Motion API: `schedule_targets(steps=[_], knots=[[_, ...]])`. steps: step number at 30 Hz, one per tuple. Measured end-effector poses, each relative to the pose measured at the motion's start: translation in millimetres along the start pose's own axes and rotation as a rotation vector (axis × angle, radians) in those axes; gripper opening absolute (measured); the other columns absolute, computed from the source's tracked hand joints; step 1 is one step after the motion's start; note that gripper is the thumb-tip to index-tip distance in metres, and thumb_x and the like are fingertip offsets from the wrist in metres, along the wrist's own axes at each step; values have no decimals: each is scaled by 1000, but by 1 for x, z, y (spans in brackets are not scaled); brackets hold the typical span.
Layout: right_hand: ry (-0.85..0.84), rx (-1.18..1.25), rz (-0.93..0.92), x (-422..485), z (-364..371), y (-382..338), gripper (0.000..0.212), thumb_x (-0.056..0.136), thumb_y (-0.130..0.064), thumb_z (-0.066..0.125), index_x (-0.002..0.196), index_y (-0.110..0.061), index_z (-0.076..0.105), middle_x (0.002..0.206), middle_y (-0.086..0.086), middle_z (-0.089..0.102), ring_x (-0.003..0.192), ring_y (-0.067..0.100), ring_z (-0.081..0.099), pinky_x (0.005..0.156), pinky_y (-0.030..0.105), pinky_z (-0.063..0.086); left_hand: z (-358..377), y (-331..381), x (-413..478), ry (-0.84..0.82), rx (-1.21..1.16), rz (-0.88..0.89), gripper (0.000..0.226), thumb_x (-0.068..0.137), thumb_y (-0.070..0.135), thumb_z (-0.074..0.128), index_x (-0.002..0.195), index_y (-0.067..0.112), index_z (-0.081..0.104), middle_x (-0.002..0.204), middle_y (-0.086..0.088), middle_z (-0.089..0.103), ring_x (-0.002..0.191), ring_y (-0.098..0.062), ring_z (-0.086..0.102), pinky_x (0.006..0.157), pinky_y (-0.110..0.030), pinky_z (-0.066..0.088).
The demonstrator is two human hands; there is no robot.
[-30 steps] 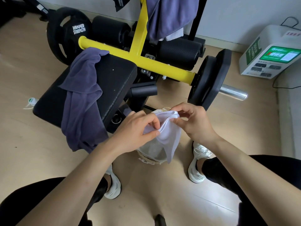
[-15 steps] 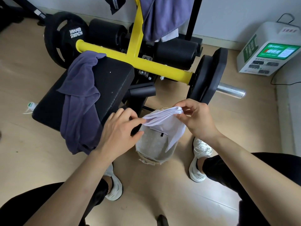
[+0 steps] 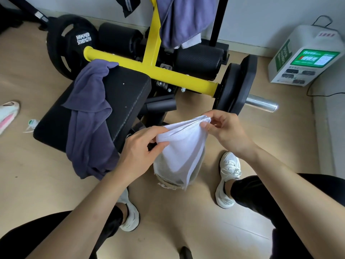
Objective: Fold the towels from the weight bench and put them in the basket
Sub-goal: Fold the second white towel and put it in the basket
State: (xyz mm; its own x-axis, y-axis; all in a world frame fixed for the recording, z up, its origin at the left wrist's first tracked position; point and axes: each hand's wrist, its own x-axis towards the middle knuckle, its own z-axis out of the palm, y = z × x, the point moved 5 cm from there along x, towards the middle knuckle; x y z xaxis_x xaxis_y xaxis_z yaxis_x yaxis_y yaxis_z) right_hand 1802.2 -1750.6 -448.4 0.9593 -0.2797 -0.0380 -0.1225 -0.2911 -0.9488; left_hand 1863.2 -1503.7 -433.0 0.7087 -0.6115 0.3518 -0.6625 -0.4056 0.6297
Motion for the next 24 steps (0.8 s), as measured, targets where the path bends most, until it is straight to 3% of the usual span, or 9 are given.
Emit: schedule_targets(steps=[4, 8, 10, 13, 15, 19, 22, 24], knots=[[-34, 40, 20, -1, -1, -3, 11, 92, -24, 69, 96, -14, 72, 96, 22, 72, 87, 37, 68, 86, 56, 53, -10, 9, 1, 65, -44, 44, 30, 97, 18, 64, 125, 14, 70, 98, 8, 68, 78, -15, 60, 75, -24, 52], [-78, 131, 31, -4, 2, -9, 5, 95, -9, 67, 97, -5, 69, 98, 21, 73, 88, 24, 68, 88, 52, 55, -16, 8, 4, 138, 9, 100, 38, 97, -1, 61, 134, 9, 65, 93, 4, 65, 77, -18, 58, 73, -30, 52], [-106, 102, 75, -4, 6, -4, 13, 92, -16, 71, 95, -3, 69, 96, 29, 70, 85, 27, 67, 87, 59, 53, -13, -2, 6, 66, 6, 41, 40, 98, 3, 58, 136, 11, 64, 90, 1, 67, 76, -17, 58, 71, -31, 51], [-85, 99, 107, -3, 8, 0, 31, 87, -31, 73, 92, -1, 67, 95, 32, 67, 81, 26, 63, 81, 59, 53, -12, -6, 6, 19, -72, -56, 38, 98, 5, 60, 136, 12, 65, 85, 16, 62, 73, -3, 56, 71, -14, 44], [-58, 134, 115, -2, 6, 0, 29, 87, -32, 72, 90, -3, 67, 95, 31, 68, 81, 26, 63, 81, 57, 53, -14, -5, 7, 26, -185, -166, 36, 98, 5, 65, 132, 18, 67, 100, 21, 69, 85, 2, 65, 78, -10, 48], [-5, 165, 116, -1, 6, -1, 23, 87, -29, 73, 88, -7, 67, 89, 32, 65, 76, 24, 60, 74, 50, 52, -13, -9, 10, 90, -354, -402, 32, 92, 8, 74, 122, 19, 70, 94, 3, 77, 84, -2, 71, 80, -16, 55], [42, 157, 94, -3, 11, -5, 12, 90, -18, 73, 83, -12, 66, 72, 15, 61, 71, 17, 54, 69, 38, 45, -14, -8, 10, 151, -412, -489, 12, 91, 7, 73, 102, 11, 75, 92, 0, 78, 82, -5, 72, 76, -21, 57], [20, 168, 87, -5, 15, -8, 12, 89, -18, 73, 81, -13, 65, 73, 5, 60, 71, 17, 53, 69, 36, 44, -12, -9, 11, 153, -500, -547, 7, 95, 9, 69, 101, 9, 73, 94, -5, 77, 83, -5, 69, 75, -21, 54]])
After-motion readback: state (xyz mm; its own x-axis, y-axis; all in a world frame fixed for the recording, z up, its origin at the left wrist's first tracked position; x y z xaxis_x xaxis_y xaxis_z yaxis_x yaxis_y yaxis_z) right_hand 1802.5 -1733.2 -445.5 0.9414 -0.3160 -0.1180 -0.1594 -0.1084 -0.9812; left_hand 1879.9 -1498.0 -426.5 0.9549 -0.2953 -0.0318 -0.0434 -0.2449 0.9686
